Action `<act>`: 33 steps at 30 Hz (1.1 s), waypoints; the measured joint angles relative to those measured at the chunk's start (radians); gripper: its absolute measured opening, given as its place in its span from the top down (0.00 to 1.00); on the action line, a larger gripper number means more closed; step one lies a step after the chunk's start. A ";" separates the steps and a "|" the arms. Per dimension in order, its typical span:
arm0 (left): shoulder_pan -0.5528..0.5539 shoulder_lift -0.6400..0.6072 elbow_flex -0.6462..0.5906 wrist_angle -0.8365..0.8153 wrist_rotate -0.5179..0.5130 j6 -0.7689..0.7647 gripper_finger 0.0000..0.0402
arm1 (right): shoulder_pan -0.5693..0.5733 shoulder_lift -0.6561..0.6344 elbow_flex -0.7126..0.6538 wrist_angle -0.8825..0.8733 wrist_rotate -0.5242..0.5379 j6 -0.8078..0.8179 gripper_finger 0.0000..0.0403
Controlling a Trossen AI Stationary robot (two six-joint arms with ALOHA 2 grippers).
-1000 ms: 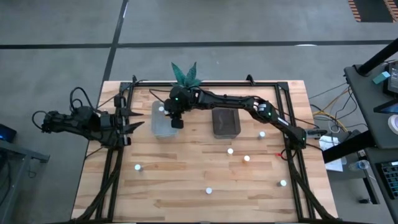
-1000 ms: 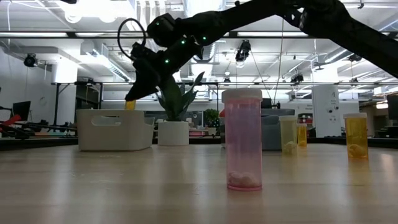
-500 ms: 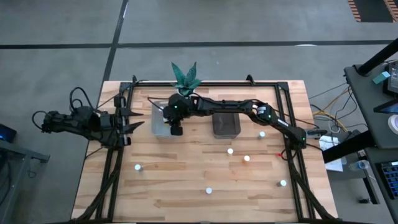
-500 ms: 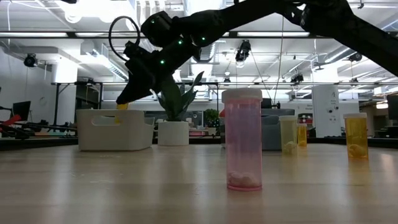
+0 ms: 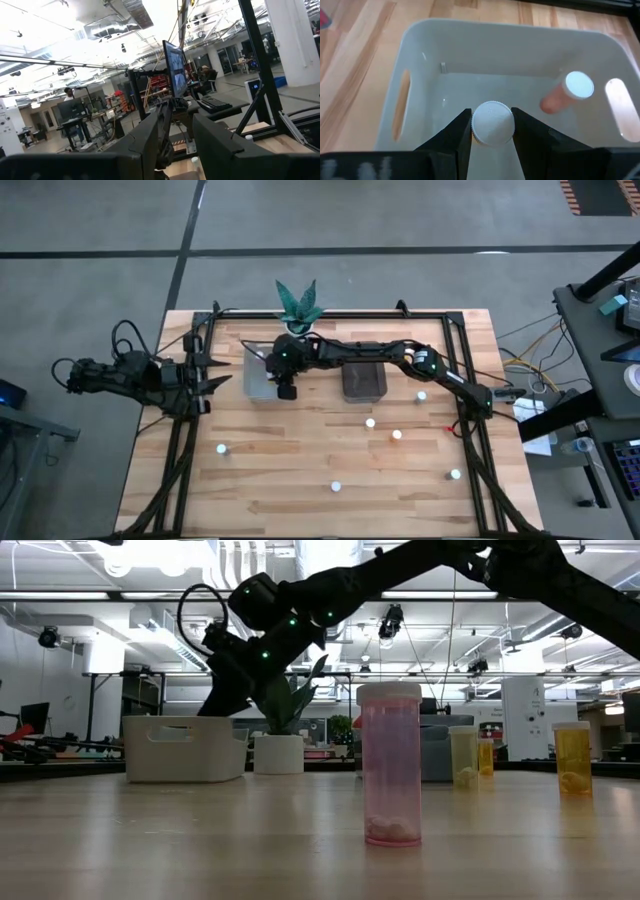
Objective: Pick and place medicine bottles into bin by pill shape (circle, oval)
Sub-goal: Put the bottom left orange tablet bottle into the gray bin, then put the top blue capsule bottle into the black bin
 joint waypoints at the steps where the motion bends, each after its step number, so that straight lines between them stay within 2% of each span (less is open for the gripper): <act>1: 0.000 0.001 0.000 0.000 0.000 0.000 0.74 | 0.000 0.000 -0.003 0.000 0.000 0.000 0.70; 16: 0.000 0.000 0.000 0.000 0.000 0.000 0.74 | 0.000 0.000 -0.030 0.015 -0.001 0.008 0.70; 27: 0.000 0.000 0.000 0.000 0.000 0.000 0.74 | 0.000 0.000 -0.030 0.014 -0.002 0.005 0.55; 33: 0.000 0.000 0.000 0.000 0.000 0.000 0.74 | 0.002 -0.006 0.006 -0.021 -0.001 -0.003 0.53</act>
